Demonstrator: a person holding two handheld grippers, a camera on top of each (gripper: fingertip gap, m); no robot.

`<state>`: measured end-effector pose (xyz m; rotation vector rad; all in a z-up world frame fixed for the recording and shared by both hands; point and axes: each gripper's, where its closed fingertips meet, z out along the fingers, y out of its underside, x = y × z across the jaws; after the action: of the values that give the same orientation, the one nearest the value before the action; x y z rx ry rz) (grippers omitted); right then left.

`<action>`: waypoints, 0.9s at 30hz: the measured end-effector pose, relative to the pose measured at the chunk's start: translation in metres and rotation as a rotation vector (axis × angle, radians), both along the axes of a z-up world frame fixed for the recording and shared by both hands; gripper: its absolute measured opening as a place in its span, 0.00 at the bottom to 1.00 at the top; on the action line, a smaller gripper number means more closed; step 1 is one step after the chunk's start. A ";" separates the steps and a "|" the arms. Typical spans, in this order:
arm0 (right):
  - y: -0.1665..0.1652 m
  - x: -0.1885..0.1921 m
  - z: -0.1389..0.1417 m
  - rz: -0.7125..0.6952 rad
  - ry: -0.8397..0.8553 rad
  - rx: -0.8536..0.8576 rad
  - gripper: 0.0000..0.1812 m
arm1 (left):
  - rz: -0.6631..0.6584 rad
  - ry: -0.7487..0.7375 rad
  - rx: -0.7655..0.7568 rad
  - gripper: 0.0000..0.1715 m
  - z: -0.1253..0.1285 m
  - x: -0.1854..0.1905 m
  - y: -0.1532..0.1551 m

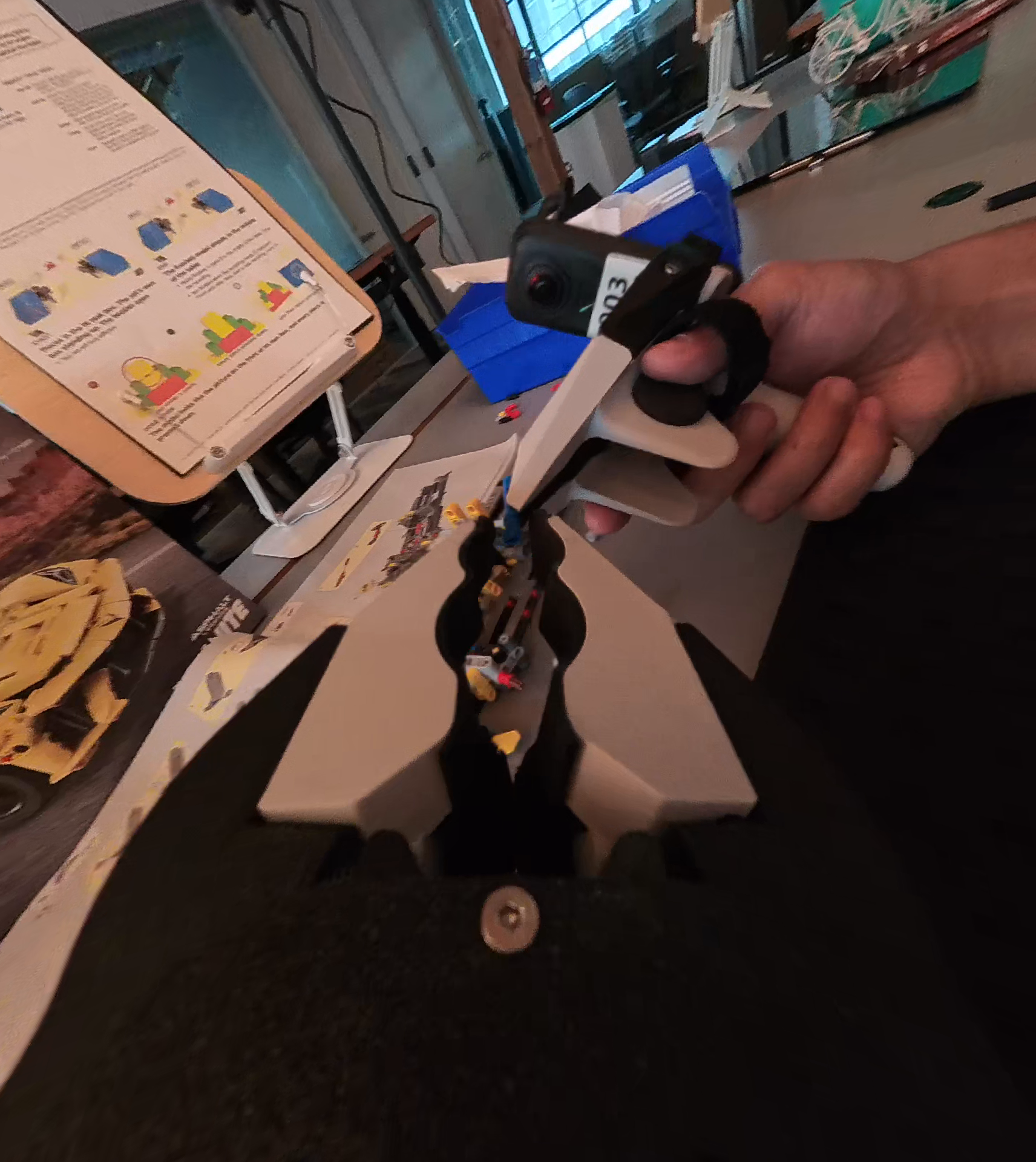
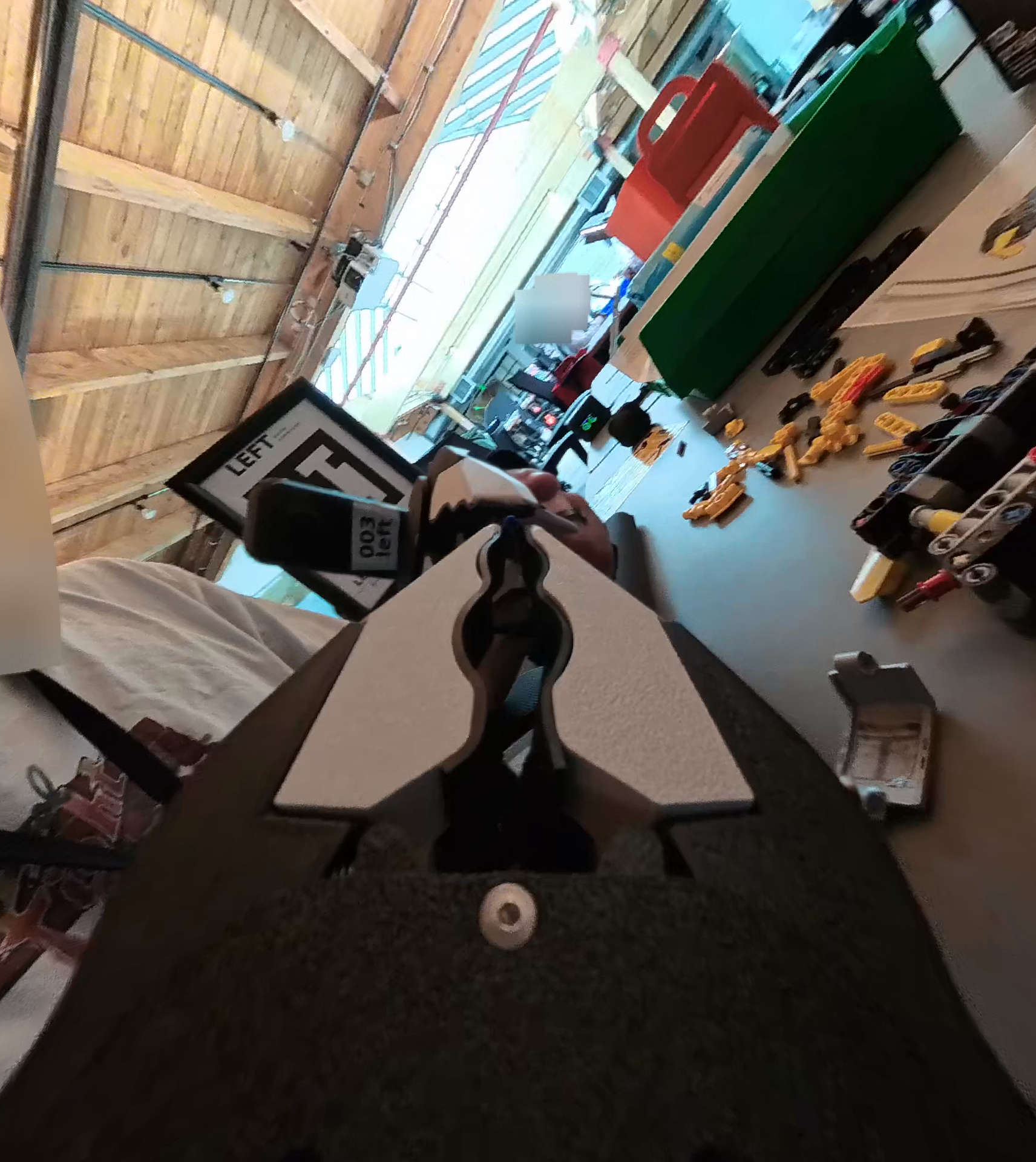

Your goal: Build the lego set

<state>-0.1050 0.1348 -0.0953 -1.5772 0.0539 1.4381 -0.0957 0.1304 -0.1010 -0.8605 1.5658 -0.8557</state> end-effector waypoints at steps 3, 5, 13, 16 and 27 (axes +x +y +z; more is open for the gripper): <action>-0.003 -0.002 0.001 0.037 0.045 -0.001 0.02 | -0.045 -0.022 -0.028 0.02 0.004 -0.002 -0.005; -0.005 -0.003 0.002 0.068 0.077 -0.007 0.02 | -0.059 -0.047 -0.017 0.01 0.005 -0.003 -0.006; -0.009 -0.002 0.003 0.087 0.064 0.004 0.04 | -0.097 -0.078 -0.005 0.01 0.001 -0.006 -0.010; -0.008 0.002 -0.001 0.072 0.047 -0.009 0.05 | -0.106 -0.072 -0.065 0.01 -0.004 -0.007 -0.007; 0.000 0.007 -0.008 -0.072 -0.231 0.099 0.16 | -0.186 -0.047 -0.316 0.02 0.000 -0.011 0.007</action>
<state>-0.0980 0.1347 -0.1034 -1.6325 -0.0938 1.1777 -0.1067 0.1370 -0.1015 -0.9174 1.5081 -1.2731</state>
